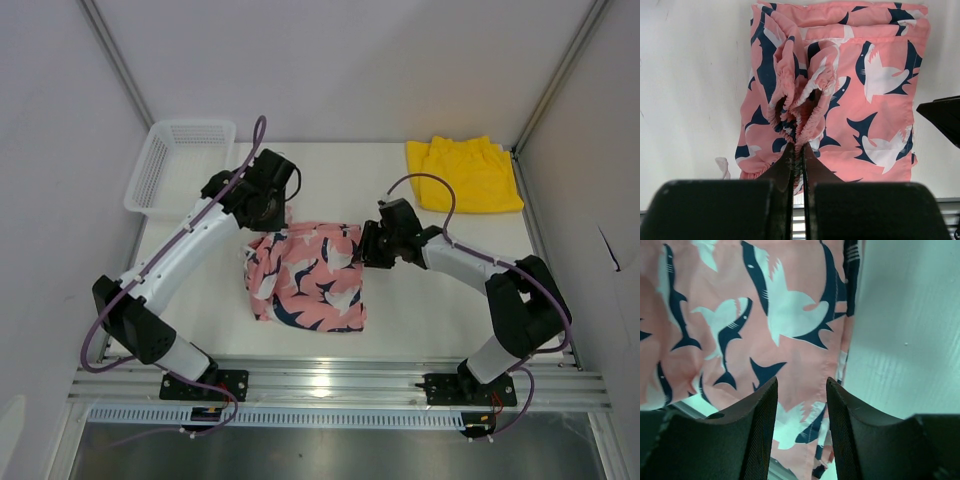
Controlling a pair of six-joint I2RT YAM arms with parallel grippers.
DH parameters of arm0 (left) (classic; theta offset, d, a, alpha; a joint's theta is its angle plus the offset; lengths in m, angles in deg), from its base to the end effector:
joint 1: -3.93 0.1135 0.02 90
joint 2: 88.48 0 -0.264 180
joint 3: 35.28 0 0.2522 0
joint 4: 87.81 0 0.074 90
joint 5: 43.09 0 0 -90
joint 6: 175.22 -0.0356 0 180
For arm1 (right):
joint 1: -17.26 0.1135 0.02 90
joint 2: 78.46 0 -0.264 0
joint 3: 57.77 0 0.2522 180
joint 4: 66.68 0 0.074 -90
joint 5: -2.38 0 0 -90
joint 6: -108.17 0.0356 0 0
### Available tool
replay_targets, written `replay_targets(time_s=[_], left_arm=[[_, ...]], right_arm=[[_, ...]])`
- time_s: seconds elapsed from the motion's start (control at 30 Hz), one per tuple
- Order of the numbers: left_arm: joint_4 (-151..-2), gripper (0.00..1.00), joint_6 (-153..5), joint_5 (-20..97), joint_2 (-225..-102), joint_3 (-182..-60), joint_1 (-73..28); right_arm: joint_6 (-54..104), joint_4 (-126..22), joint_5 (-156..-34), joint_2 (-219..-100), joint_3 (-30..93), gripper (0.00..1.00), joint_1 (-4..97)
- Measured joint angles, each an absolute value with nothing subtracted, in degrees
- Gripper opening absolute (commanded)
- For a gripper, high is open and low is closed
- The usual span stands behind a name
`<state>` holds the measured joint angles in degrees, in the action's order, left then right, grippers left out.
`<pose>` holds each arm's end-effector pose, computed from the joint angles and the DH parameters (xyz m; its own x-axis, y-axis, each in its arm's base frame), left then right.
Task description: Fold and stack the shorts
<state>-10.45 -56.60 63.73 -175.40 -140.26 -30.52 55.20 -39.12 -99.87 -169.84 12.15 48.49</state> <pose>0.2538 -0.1616 0.3624 -0.8234 0.0089 -0.5673 0.0288 0.9992 -0.0261 0.2803 0.1788 0.2030 -0.8921 0.1473 -0.4271 -0.1107 0.8452 0.5228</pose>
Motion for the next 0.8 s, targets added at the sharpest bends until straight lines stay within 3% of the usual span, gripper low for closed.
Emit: replay_targets(time_s=[0.53, 0.8], left_arm=[[-10.63, 0.0, -53.63, 64.8, -178.26, -140.26, -33.08], [-10.91, 0.0, -51.57, 64.8, -178.76, -140.32, -33.52]], right_arm=[[52.65, -39.21, -95.81, -176.72, 10.38, 0.42, 50.98], [52.6, -39.58, -92.49, -177.55, 11.19, 0.28, 53.58]])
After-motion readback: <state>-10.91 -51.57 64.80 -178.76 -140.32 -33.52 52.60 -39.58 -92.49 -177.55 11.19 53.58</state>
